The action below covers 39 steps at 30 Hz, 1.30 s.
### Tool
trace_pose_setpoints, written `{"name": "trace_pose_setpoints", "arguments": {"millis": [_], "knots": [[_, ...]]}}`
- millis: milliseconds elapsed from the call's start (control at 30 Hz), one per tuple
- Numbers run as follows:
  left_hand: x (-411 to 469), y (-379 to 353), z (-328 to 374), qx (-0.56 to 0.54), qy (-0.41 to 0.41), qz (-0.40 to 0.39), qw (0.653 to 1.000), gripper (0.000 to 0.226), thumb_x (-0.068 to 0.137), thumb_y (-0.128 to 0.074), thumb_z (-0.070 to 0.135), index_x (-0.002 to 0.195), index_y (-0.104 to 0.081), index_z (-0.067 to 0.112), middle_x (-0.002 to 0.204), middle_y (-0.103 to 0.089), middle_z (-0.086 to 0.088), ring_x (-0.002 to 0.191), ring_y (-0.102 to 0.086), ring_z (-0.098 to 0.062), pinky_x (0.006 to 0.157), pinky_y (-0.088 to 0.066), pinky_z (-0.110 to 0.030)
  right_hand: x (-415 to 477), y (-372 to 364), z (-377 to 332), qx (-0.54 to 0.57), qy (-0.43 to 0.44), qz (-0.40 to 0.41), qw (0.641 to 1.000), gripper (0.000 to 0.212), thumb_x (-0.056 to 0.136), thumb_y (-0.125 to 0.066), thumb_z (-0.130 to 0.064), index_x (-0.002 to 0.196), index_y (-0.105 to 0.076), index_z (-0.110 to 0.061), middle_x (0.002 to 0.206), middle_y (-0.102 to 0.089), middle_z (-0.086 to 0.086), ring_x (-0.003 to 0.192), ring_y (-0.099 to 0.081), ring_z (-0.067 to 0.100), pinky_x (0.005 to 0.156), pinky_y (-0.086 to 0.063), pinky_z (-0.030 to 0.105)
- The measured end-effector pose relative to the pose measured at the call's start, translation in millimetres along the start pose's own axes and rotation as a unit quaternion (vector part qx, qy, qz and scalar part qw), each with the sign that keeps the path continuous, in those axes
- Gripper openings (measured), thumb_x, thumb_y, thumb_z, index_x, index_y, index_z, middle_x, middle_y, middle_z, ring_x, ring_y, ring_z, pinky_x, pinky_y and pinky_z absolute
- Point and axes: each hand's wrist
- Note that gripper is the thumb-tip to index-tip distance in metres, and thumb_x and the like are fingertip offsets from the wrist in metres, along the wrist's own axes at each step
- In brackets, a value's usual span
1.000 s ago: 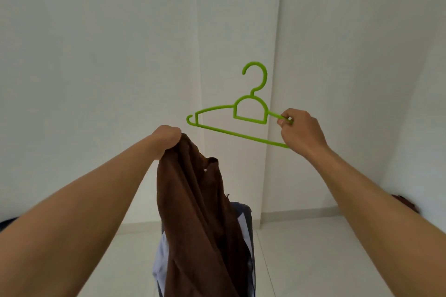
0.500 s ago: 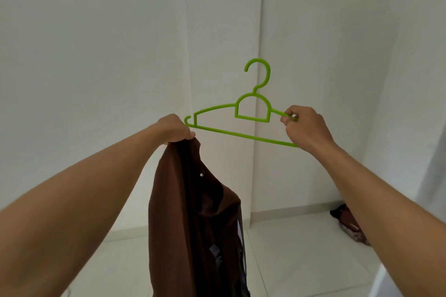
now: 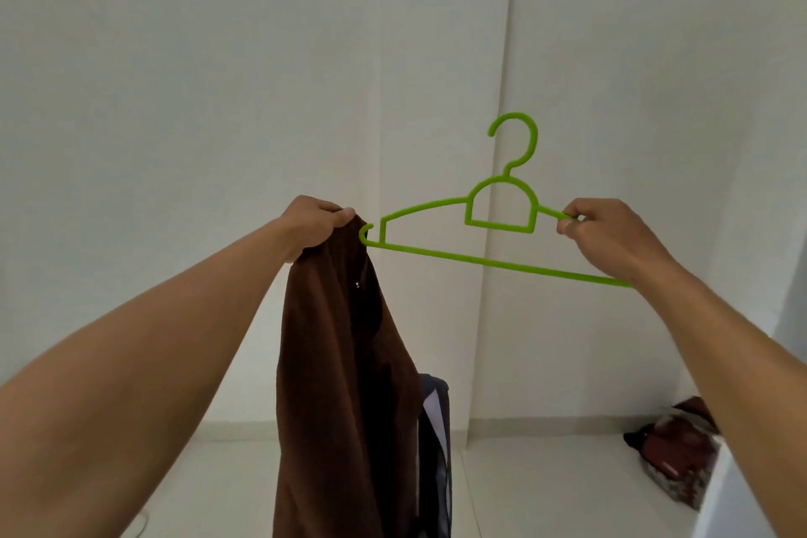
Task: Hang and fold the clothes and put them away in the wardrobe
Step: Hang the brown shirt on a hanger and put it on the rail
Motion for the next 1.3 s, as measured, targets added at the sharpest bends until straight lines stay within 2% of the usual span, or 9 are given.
{"name": "trace_pose_setpoints", "arguments": {"millis": [167, 267, 367, 500, 600, 733, 933, 1033, 1300], "knots": [[-18, 11, 17, 0.015, 0.011, -0.032, 0.999, 0.024, 0.092, -0.069, 0.039, 0.109, -0.074, 0.022, 0.107, -0.072, -0.004, 0.097, -0.069, -0.023, 0.075, -0.058, -0.033, 0, 5, 7, -0.005, 0.012, -0.021, 1.000, 0.017, 0.095, -0.058, -0.021, 0.080, -0.066, -0.022, 0.080, -0.062, 0.004, 0.084, -0.058, 0.028, 0.065, -0.037, 0.032], [-29, 15, 26, 0.026, 0.011, -0.056, 0.998, 0.023, 0.093, -0.068, 0.038, 0.110, -0.075, 0.024, 0.108, -0.074, -0.002, 0.099, -0.070, -0.023, 0.085, -0.059, -0.039, 1, 8, 14, -0.003, 0.016, -0.028, 0.999, 0.018, 0.095, -0.057, -0.021, 0.080, -0.065, -0.022, 0.080, -0.062, 0.004, 0.085, -0.058, 0.028, 0.066, -0.037, 0.033], [-40, 21, 32, 0.046, 0.007, -0.048, 0.998, 0.022, 0.095, -0.066, 0.038, 0.112, -0.074, 0.026, 0.109, -0.072, 0.000, 0.101, -0.068, -0.021, 0.082, -0.056, -0.035, 3, 14, 17, 0.006, 0.026, -0.037, 0.999, 0.018, 0.095, -0.057, -0.020, 0.079, -0.065, -0.022, 0.084, -0.063, 0.004, 0.088, -0.057, 0.029, 0.073, -0.038, 0.035], [-49, 25, 33, 0.062, -0.006, -0.024, 0.998, 0.020, 0.098, -0.062, 0.034, 0.110, -0.074, 0.023, 0.109, -0.071, 0.000, 0.101, -0.067, -0.019, 0.085, -0.052, -0.034, 0, 21, 20, 0.001, 0.045, -0.043, 0.998, 0.019, 0.096, -0.057, -0.020, 0.077, -0.063, -0.022, 0.077, -0.058, 0.001, 0.084, -0.053, 0.028, 0.067, -0.036, 0.034], [-49, 25, 29, 0.066, -0.005, -0.032, 0.997, 0.021, 0.100, -0.059, 0.032, 0.110, -0.073, 0.020, 0.112, -0.071, -0.002, 0.104, -0.066, -0.019, 0.089, -0.051, -0.034, -4, 21, 19, -0.001, 0.042, -0.044, 0.998, 0.020, 0.096, -0.055, -0.021, 0.077, -0.062, -0.024, 0.079, -0.058, 0.000, 0.087, -0.055, 0.029, 0.072, -0.035, 0.033], [-41, 26, 24, 0.064, -0.011, -0.041, 0.997, 0.024, 0.103, -0.054, 0.029, 0.108, -0.071, 0.014, 0.115, -0.070, -0.010, 0.110, -0.065, -0.028, 0.101, -0.051, -0.042, -4, 19, 7, -0.005, 0.038, -0.023, 0.999, 0.021, 0.096, -0.053, -0.023, 0.076, -0.059, -0.027, 0.081, -0.060, 0.001, 0.087, -0.058, 0.029, 0.071, -0.037, 0.032], [-36, 39, 32, 0.063, -0.032, -0.048, 0.996, 0.026, 0.105, -0.051, 0.029, 0.109, -0.069, 0.011, 0.115, -0.070, -0.012, 0.110, -0.065, -0.030, 0.101, -0.051, -0.046, -10, 19, -14, -0.009, 0.035, 0.009, 0.999, 0.015, 0.096, -0.051, -0.024, 0.085, -0.061, -0.028, 0.089, -0.064, 0.005, 0.092, -0.060, 0.031, 0.079, -0.046, 0.036], [-38, 49, 36, 0.060, -0.047, -0.051, 0.996, 0.026, 0.105, -0.050, 0.027, 0.109, -0.069, 0.010, 0.115, -0.069, -0.013, 0.112, -0.064, -0.030, 0.103, -0.049, -0.047, -11, 23, -22, -0.013, 0.035, 0.022, 0.999, 0.020, 0.096, -0.051, -0.025, 0.078, -0.058, -0.028, 0.085, -0.061, 0.003, 0.090, -0.059, 0.031, 0.075, -0.044, 0.034], [-47, 59, 44, 0.038, -0.060, -0.072, 0.995, 0.025, 0.105, -0.049, 0.025, 0.104, -0.069, 0.011, 0.113, -0.071, -0.013, 0.112, -0.065, -0.031, 0.102, -0.050, -0.046, -12, 26, -28, -0.015, 0.027, 0.051, 0.998, 0.019, 0.096, -0.050, -0.026, 0.080, -0.059, -0.025, 0.076, -0.061, 0.001, 0.080, -0.060, 0.030, 0.066, -0.041, 0.034]]}}
Point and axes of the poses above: each hand's wrist, its own x-axis towards the middle knuckle, its own y-axis out of the back of the hand, z = x × y
